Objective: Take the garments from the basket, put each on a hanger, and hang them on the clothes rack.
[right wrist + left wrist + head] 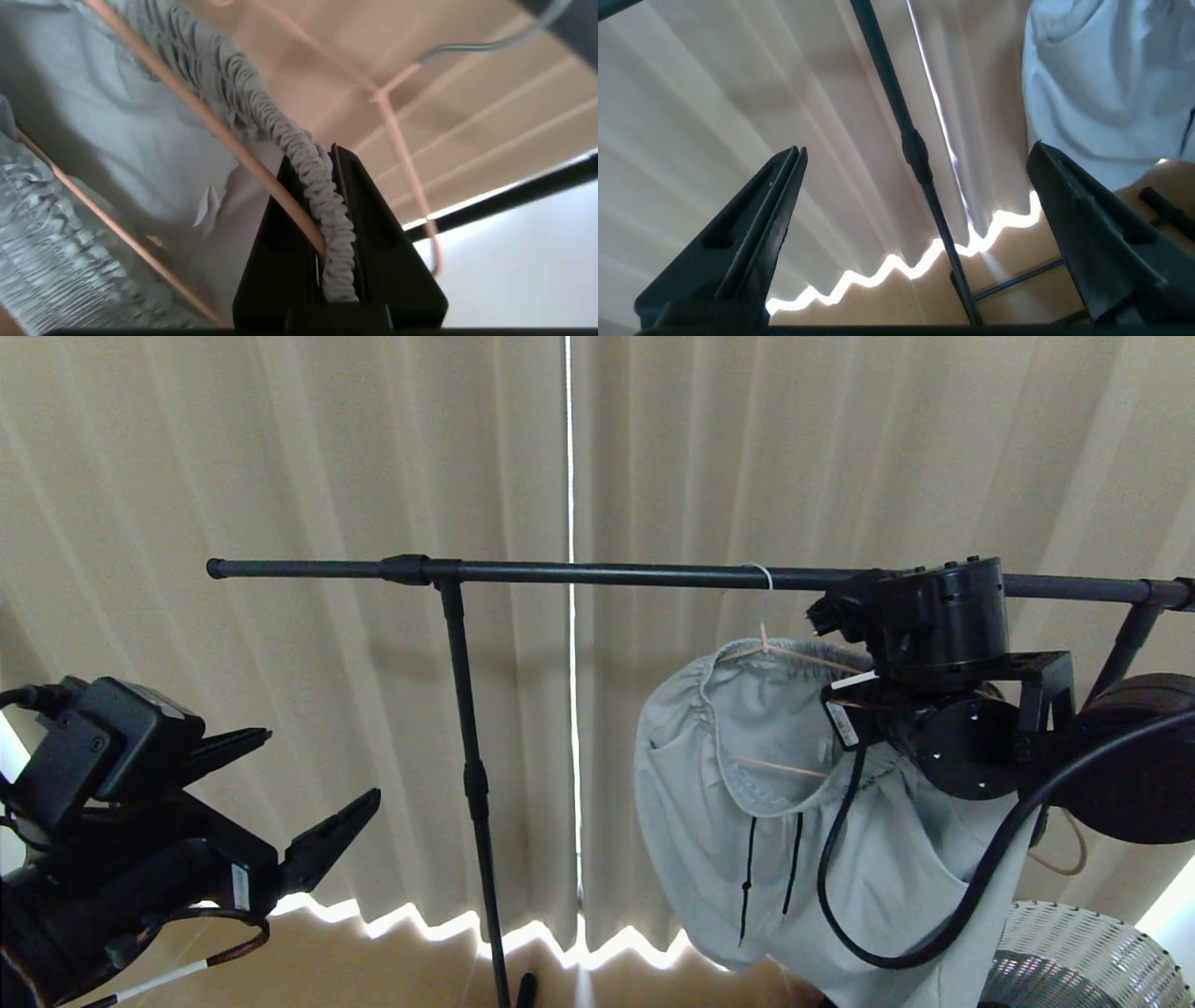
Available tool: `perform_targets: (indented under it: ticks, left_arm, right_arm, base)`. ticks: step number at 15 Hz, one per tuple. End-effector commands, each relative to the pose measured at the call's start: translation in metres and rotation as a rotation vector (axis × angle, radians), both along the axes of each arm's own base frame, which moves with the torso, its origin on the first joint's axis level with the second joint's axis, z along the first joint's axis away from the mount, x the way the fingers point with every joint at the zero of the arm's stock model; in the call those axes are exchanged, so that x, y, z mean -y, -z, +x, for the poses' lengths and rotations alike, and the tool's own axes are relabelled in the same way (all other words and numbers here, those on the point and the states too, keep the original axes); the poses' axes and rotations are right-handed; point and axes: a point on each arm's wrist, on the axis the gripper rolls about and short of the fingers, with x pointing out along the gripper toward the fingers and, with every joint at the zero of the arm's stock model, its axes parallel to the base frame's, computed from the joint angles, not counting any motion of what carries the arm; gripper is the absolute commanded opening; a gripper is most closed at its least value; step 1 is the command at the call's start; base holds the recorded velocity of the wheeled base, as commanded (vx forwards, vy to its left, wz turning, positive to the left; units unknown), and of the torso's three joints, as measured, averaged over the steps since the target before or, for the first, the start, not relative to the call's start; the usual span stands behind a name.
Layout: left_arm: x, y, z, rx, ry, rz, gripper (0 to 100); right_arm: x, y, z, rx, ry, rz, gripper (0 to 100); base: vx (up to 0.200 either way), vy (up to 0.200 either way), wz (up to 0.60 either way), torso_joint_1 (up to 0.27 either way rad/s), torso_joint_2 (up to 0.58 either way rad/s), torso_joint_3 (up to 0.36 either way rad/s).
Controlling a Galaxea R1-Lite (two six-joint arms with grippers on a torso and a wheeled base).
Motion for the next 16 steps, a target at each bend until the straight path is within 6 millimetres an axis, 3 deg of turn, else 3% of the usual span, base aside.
perform_targets:
  ticks: [1,3,4,7,12,16]
  left_arm:
    - [0.000,0.000,0.000,0.001,0.000,0.000,100]
    - [0.000,0.000,0.000,0.002,0.000,0.000,100]
    - [0.000,0.000,0.000,0.001,0.000,0.000,100]
    - [0.000,0.000,0.000,0.002,0.000,0.000,100]
    - [0.000,0.000,0.000,0.001,0.003,0.001,100]
    - [0.000,0.001,-0.001,-0.002,0.004,0.002,100]
  right_arm:
    - [-0.012,0.006,0.000,-0.015,-0.037,-0.006,0]
    - [-0.016,0.006,-0.001,-0.015,-0.048,-0.006,0]
    - [-0.016,0.007,-0.001,-0.017,-0.049,-0.006,100]
    - [-0.015,0.006,-0.003,-0.014,-0.053,0.006,100]
    - [-0.016,0.007,-0.017,-0.048,-0.200,0.209,100]
    - [-0.019,0.010,-0.016,-0.014,-0.313,0.360,100]
  base:
    - [0.000,0.000,0.00,0.000,0.00,0.000]
    - [0.000,0.000,0.00,0.000,0.00,0.000]
    - [0.000,0.000,0.00,0.000,0.00,0.000]
    - [0.000,0.000,0.00,0.000,0.00,0.000]
    - [0.000,0.000,0.00,0.000,0.00,0.000]
    - [0.000,0.000,0.00,0.000,0.00,0.000]
